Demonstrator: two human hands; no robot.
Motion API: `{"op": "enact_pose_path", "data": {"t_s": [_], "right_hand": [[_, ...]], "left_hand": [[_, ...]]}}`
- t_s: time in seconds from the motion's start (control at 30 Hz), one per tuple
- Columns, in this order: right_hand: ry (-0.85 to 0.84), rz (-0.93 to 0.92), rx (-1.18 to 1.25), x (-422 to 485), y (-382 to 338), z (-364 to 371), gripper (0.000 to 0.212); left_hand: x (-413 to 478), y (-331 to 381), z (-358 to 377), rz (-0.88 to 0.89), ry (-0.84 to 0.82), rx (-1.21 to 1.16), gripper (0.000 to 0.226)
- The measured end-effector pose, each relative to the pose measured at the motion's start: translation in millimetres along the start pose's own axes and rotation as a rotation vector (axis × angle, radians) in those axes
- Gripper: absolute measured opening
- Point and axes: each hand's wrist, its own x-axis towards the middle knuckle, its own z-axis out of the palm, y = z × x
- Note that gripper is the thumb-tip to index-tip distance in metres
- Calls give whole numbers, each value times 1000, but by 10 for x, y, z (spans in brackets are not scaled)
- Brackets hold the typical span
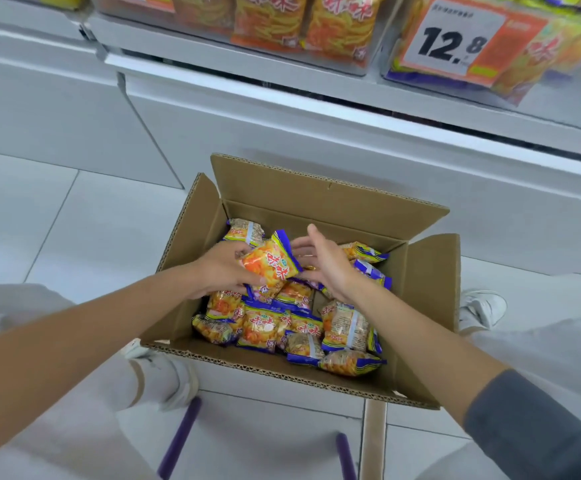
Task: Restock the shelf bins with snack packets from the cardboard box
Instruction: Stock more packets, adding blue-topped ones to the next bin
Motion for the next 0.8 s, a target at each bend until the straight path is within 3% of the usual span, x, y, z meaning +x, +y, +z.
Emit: {"op": "enact_pose_path", "data": {"t_s": [0.1, 0.2, 0.27, 0.4, 0.47, 0.6, 0.7, 0.8], "right_hand": [[-115, -10, -387, 157, 351, 26, 26], [-364, 71, -753, 245, 740, 119, 40], [-454, 142, -831, 258, 918, 210, 52], [-448, 106, -1011, 325, 1093, 292, 66], [-427, 67, -1101, 337, 1089, 302, 63], [-393, 36, -962, 301, 1072, 299, 43], [-287, 14, -764, 223, 837, 148, 48], [-153, -61, -619, 87, 419, -166, 49]], "left_hand": [[41, -137, -111, -39, 97, -31, 45], [32, -190, -147, -42, 102, -49, 48], [27, -206, -141, -37, 116, -63, 45], [21, -219, -143, -24, 115, -63, 58], [9, -216, -140, -9, 106, -43, 55], [0, -210, -132, 10, 105, 1, 56], [6, -179, -119, 43, 100, -32, 62], [-14, -50, -69, 109, 134, -54, 52]]}}
